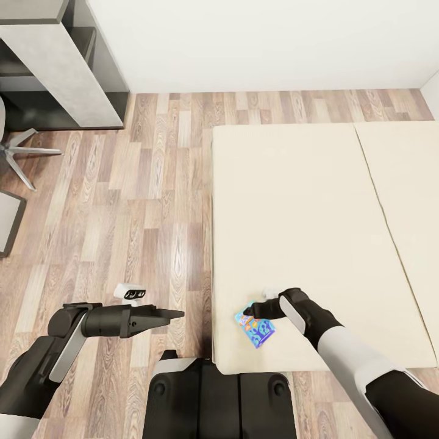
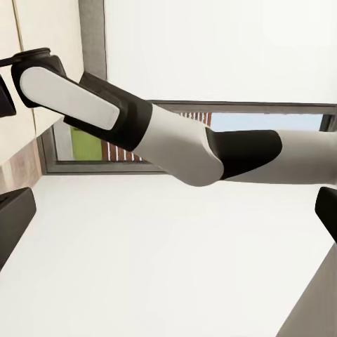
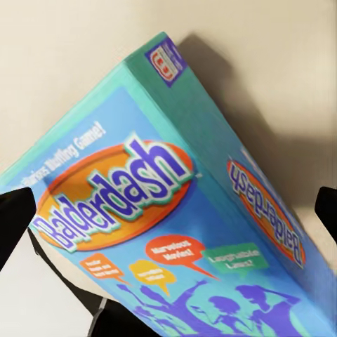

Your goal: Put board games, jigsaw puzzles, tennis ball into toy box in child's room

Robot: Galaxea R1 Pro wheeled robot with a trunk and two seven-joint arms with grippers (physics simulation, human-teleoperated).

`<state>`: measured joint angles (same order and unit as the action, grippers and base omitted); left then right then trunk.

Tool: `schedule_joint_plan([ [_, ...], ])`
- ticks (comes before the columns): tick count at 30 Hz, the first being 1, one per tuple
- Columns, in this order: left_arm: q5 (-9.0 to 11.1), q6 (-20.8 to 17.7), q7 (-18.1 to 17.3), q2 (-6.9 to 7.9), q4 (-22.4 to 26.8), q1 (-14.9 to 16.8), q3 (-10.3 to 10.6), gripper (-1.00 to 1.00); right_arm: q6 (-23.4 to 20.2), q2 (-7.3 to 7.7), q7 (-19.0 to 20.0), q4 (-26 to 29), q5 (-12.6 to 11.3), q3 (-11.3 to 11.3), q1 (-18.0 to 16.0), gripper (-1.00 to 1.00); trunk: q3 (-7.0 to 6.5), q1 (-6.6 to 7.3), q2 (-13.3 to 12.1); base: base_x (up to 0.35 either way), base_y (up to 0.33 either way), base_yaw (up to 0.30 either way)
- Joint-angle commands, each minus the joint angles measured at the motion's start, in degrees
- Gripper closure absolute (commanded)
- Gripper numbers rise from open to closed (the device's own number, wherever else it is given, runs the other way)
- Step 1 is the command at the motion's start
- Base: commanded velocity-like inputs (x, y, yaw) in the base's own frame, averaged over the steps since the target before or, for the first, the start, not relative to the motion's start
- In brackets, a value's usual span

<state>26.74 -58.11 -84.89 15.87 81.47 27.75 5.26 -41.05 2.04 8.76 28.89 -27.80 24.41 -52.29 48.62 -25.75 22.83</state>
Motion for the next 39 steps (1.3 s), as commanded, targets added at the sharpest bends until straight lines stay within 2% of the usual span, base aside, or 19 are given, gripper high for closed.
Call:
schedule_joint_plan([
  [1, 0.16, -0.6, -0.1, 0.05, 0.02, 0.03, 0.1, -1.0, -0.13, 0.1, 0.32, 0.05, 0.32, 0.33, -0.02, -1.0, 0.06, -0.03, 0.09, 0.0, 0.0, 0.0],
  [30, 0.16, -0.6, -0.1, 0.12, 0.03, 0.03, 0.1, -1.0, -0.04, 0.06, 1.24, 0.03, -0.5, 0.26, -0.2, -1.0, 0.06, -0.03, 0.09, 0.0, 0.0, 0.0],
  [39, 0.16, -0.61, -0.1, 0.13, 0.03, 0.03, 0.1, -1.0, -0.16, 0.11, 4.93, -0.08, -0.57, 0.01, -0.26, -1.0, 0.06, -0.03, 0.09, 0.0, 0.0, 0.0],
])
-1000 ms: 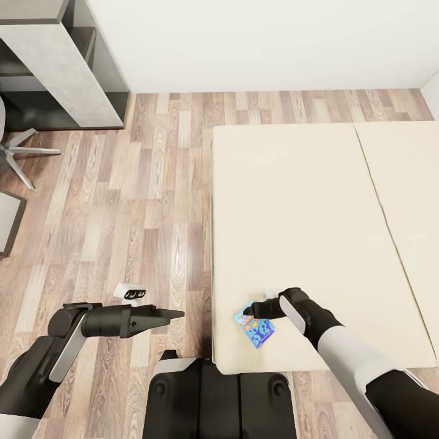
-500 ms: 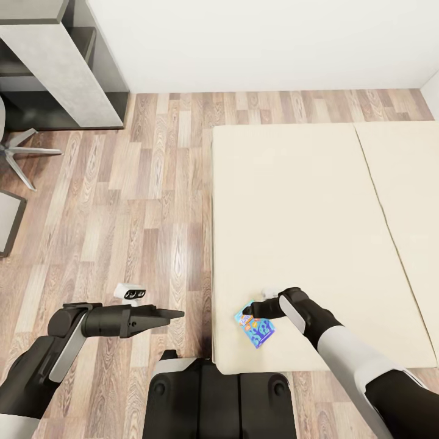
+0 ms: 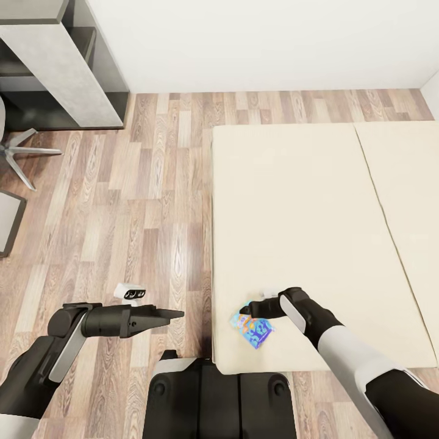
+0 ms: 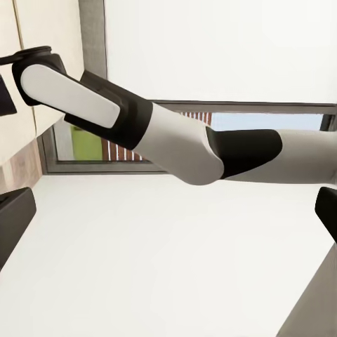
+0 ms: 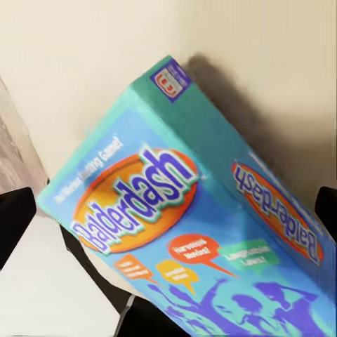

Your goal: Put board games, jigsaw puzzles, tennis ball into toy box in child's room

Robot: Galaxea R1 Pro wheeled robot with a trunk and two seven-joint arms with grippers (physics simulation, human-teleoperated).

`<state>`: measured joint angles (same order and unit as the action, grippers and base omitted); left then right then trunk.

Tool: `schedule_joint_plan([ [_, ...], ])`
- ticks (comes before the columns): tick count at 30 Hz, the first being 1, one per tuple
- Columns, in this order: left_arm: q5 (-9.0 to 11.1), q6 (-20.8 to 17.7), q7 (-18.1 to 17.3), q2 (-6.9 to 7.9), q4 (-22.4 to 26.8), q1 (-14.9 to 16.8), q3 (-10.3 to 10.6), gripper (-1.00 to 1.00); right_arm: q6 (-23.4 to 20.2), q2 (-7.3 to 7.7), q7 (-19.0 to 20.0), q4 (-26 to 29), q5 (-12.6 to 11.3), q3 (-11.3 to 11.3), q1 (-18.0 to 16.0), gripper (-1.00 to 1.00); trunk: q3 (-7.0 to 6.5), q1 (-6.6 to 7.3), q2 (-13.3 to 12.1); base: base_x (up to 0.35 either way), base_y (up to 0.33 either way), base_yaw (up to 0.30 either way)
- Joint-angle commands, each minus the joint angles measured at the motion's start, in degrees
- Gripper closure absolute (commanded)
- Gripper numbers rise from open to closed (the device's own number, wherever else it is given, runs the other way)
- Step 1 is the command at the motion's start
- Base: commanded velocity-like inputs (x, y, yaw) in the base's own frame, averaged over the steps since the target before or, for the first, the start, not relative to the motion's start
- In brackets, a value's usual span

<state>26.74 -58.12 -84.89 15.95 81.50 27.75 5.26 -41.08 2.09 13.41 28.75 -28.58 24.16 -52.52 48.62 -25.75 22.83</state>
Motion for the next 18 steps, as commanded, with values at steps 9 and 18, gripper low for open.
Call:
schedule_joint_plan([
  [9, 0.16, -0.6, -0.1, 0.05, -0.02, 0.03, 0.1, -1.0, -0.05, 0.06, 1.37, -0.91, 0.2, 0.2, -0.02, -1.0, 0.06, -0.03, 0.09, 0.0, 0.0, 0.0],
  [18, 0.16, -0.59, -0.05, 0.0, -0.03, 0.02, 0.1, -1.0, -0.02, 0.04, 1.4, -1.06, 0.24, 0.19, 0.03, -1.0, 0.06, -0.03, 0.09, 0.0, 0.0, 0.0],
])
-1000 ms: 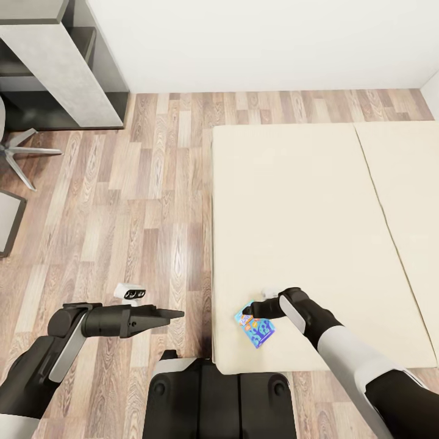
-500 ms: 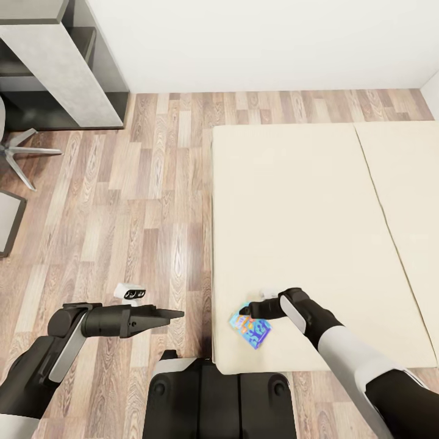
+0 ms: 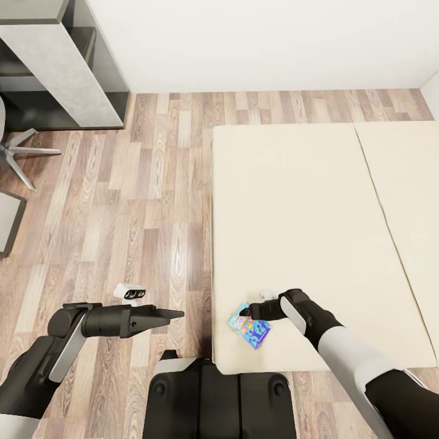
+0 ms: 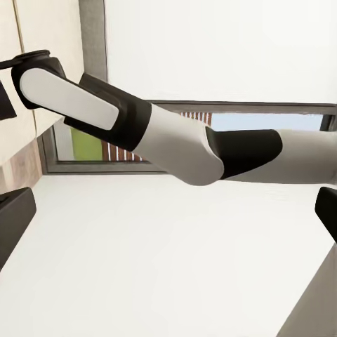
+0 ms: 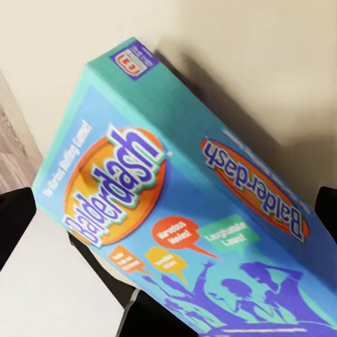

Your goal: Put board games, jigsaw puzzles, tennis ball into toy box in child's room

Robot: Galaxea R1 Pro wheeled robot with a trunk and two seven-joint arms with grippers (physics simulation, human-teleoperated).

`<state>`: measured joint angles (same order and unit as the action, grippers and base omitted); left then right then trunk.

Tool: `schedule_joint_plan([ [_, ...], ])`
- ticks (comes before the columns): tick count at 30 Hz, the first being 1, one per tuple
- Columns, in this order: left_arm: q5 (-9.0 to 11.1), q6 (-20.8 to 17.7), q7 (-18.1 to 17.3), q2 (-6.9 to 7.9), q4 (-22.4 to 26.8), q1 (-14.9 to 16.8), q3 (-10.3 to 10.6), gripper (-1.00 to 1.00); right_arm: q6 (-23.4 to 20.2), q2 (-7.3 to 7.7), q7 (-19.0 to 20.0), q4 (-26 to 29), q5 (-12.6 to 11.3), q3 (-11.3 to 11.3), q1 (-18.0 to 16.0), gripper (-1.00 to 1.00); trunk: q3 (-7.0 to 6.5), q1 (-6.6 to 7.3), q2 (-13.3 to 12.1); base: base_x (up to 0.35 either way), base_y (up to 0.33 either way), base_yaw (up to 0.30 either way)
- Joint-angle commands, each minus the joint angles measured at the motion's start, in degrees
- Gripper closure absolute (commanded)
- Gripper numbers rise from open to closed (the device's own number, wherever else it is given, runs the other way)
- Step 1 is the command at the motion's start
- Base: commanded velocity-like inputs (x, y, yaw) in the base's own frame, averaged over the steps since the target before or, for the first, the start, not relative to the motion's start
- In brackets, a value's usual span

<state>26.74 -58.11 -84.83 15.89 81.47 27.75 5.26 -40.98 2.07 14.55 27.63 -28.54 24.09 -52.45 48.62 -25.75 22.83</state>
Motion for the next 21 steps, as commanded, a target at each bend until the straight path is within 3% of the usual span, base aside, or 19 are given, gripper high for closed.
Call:
schedule_joint_plan([
  [1, 0.16, -0.6, -0.12, 0.04, 0.0, 0.03, 0.1, -1.0, -0.1, 0.08, 0.27, 0.06, 0.21, 0.26, -0.03, -1.0, 0.06, -0.03, 0.09, 0.0, 0.0, 0.0],
  [21, 0.16, -0.6, -0.16, 0.2, 0.04, 0.06, 0.01, -1.0, -0.95, 0.64, 0.66, 0.03, 0.12, 0.07, 0.68, -1.0, 0.06, -0.03, 0.09, 0.0, 0.0, 0.0],
])
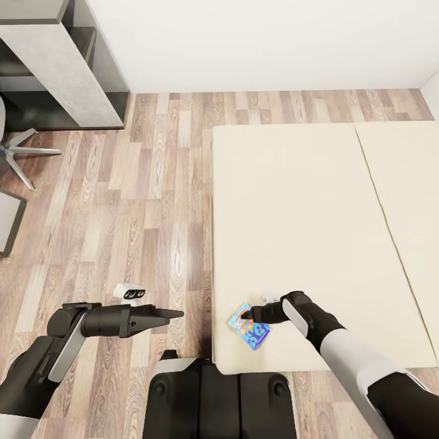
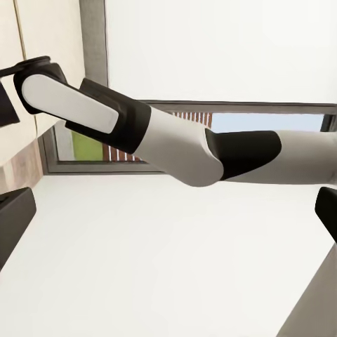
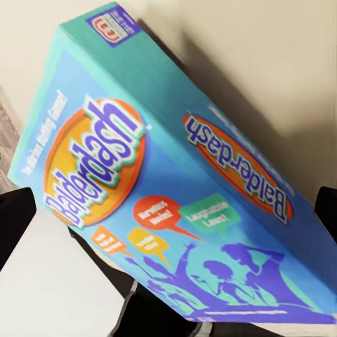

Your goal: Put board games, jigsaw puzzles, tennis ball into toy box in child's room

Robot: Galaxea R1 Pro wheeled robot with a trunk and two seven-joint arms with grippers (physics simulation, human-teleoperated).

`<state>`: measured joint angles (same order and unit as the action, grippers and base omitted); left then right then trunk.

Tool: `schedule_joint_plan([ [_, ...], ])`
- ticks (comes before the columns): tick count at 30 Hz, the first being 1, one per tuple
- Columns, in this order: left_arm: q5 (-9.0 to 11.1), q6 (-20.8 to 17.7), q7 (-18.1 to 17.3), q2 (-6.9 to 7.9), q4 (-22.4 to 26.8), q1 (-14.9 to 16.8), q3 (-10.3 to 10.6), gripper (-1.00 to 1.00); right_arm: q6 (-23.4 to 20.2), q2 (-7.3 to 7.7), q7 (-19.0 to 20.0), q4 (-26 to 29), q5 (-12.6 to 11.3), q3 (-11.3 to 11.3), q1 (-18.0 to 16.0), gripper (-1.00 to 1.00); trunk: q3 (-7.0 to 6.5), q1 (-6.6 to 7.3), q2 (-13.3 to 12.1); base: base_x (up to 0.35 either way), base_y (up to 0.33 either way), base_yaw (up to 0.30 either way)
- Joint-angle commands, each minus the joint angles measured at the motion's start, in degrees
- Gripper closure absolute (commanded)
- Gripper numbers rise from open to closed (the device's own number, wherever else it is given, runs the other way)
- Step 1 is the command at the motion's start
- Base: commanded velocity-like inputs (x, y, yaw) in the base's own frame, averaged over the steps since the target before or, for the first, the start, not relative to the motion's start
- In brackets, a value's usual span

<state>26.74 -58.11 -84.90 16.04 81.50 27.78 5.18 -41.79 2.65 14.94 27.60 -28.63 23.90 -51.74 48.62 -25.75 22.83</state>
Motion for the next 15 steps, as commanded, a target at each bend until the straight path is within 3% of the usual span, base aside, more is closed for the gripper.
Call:
schedule_joint_plan([
  [1, 0.16, -0.6, -0.1, 0.05, 0.0, 0.02, 0.1, -1.0, -0.47, 0.06, 0.32, 0.06, 0.2, 0.26, -0.03, -1.0, 0.06, -0.03, 0.09, 0.0, 0.0, 0.0],
  [7, 0.16, -0.6, -0.02, -0.04, -0.02, 0.0, 0.18, -1.0, -3.6, -0.03, 1.15, -0.48, 0.23, 0.25, -0.03, -1.0, 0.06, -0.03, 0.09, 0.0, 0.0, 0.0],
  [15, 0.16, -0.6, 1.08, -0.16, -0.01, 0.0, 0.18, -1.0, -4.06, -0.37, 1.37, -2.39, 0.26, 0.27, -0.03, -1.0, 0.06, -0.03, 0.09, 0.0, 0.0, 0.0],
])
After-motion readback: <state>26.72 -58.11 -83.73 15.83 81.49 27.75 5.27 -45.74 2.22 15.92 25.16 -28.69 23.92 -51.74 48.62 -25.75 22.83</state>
